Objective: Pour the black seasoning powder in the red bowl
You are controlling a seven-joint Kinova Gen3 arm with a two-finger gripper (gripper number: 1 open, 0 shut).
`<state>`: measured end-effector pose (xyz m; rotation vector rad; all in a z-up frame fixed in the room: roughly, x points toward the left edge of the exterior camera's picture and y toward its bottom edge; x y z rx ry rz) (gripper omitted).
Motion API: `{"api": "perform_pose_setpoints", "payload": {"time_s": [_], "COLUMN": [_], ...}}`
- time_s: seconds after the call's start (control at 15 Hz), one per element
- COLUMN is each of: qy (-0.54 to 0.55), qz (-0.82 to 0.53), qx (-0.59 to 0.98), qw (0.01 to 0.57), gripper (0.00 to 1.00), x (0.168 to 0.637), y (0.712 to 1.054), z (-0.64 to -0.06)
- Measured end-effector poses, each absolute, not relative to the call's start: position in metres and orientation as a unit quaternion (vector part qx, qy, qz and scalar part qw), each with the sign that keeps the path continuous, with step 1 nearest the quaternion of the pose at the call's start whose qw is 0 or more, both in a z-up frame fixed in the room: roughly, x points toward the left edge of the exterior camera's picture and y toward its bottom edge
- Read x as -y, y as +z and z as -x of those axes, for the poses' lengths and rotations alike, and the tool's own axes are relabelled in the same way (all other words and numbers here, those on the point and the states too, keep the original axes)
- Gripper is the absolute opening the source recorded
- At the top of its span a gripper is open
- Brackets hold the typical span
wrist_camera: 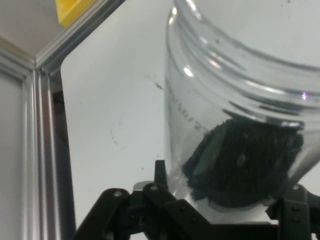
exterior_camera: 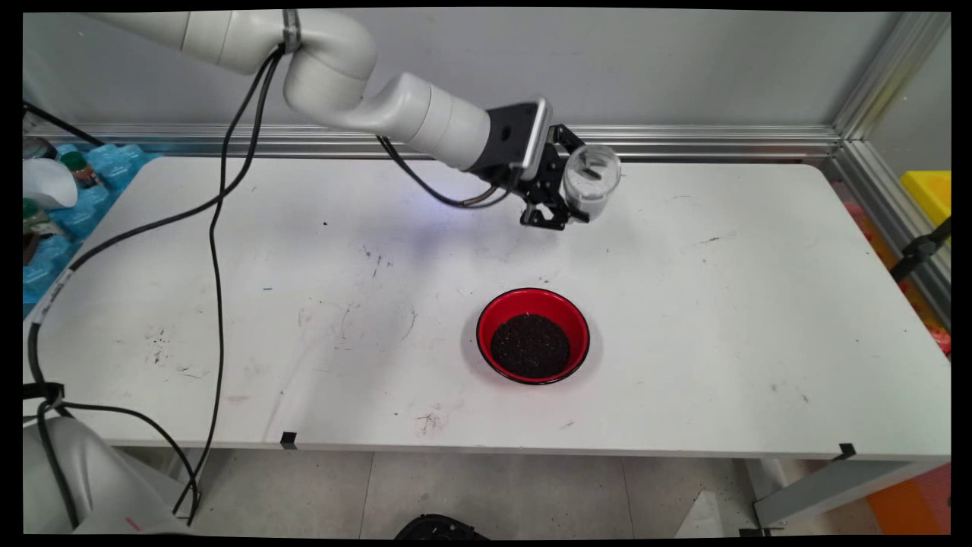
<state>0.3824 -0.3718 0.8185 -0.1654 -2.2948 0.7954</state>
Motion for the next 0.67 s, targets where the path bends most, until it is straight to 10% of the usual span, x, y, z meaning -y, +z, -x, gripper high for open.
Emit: {"api": "perform_pose_setpoints", "payload": {"time_s": [0.67], "qy": [0.229], "qz": [-0.081], "qx": [0.883], "qw": [0.402], "gripper": [0.0], "x": [0.393], "y": [0.844], "z": [-0.389]}}
